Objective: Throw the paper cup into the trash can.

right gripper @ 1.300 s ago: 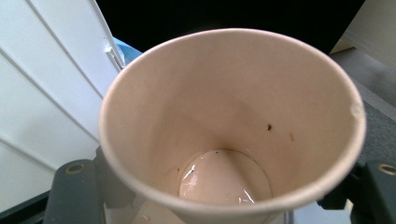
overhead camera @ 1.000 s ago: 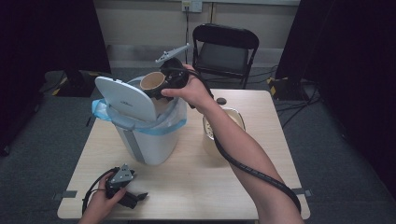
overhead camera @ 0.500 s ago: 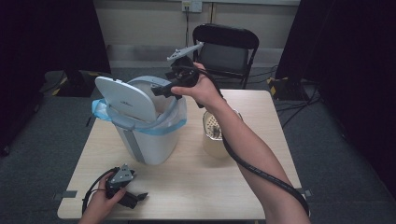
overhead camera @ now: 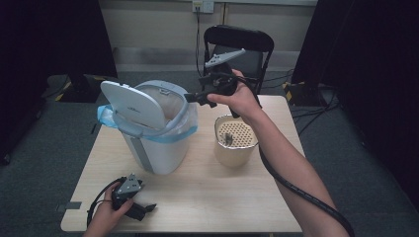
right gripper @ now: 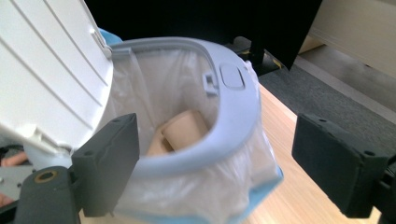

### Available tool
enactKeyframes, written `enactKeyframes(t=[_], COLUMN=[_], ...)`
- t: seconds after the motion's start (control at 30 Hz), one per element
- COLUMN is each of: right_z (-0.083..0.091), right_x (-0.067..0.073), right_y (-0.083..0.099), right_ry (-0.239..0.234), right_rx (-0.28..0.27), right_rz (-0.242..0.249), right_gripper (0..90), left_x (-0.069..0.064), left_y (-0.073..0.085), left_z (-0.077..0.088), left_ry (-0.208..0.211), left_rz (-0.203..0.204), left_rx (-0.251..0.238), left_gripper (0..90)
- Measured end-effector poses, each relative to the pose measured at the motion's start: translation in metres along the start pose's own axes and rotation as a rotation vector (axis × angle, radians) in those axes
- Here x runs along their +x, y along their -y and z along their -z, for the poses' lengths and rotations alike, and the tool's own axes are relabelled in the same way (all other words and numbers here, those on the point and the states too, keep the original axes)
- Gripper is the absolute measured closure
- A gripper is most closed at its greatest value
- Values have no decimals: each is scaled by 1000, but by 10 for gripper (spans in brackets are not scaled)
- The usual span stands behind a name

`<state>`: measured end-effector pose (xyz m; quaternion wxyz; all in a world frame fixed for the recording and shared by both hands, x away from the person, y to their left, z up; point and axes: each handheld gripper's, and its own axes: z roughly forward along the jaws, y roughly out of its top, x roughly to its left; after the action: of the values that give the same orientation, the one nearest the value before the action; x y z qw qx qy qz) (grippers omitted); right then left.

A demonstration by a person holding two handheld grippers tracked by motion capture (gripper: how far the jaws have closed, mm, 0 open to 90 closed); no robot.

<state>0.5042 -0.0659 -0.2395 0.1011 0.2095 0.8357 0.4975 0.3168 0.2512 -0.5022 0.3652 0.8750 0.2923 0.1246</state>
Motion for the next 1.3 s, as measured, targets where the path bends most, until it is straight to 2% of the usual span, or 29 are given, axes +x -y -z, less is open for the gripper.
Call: enactKeyframes(t=[0.17, 0.47, 0.97, 1.3], right_z=[15, 34, 53, 65], right_x=[-5, -9, -11, -11], right_y=[13, 34, 75, 95], right_ry=[3, 19, 24, 30], right_rx=[-17, -5, 12, 26], right_rz=[-17, -25, -49, -61], right_gripper=[145, 144, 145, 145], left_x=[0, 0, 0, 0], left_y=[0, 0, 0, 0], left_z=[0, 0, 0, 0], left_ry=[0, -1, -2, 0], left_rz=[0, 0, 0, 7], left_rx=[0, 2, 0, -2], left_gripper=[0, 0, 0, 0])
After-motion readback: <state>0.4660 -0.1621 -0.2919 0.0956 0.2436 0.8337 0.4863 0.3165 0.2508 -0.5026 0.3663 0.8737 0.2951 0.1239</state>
